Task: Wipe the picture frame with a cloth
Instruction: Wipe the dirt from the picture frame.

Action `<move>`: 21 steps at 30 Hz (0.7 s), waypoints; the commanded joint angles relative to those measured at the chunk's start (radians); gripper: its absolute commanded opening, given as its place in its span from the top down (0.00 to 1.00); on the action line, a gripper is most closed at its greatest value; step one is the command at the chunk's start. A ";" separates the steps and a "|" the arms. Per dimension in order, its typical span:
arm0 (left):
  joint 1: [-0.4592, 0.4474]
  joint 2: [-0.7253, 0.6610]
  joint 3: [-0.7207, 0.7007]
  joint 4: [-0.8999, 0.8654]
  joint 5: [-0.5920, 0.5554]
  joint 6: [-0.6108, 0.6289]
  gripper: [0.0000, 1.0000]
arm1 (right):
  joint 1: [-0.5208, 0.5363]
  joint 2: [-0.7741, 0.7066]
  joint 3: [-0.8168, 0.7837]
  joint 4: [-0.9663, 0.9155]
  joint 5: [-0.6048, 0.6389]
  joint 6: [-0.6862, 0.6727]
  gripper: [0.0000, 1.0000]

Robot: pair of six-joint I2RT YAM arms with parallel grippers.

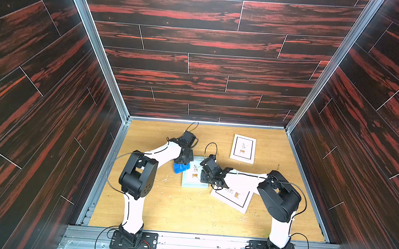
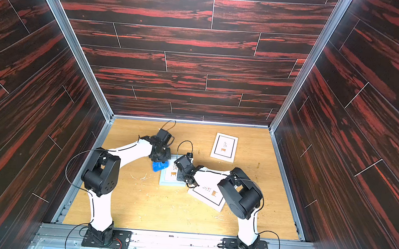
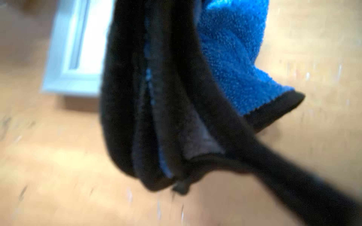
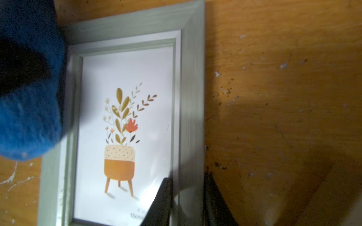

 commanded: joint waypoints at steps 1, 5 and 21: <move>-0.080 -0.121 -0.140 -0.062 0.024 -0.014 1.00 | 0.008 -0.003 -0.034 -0.085 -0.015 0.008 1.00; -0.075 -0.110 -0.143 -0.047 -0.006 -0.009 1.00 | 0.008 0.004 -0.033 -0.080 -0.021 0.003 1.00; -0.110 -0.122 -0.190 -0.060 0.063 -0.033 1.00 | 0.007 -0.003 -0.036 -0.079 -0.014 0.005 1.00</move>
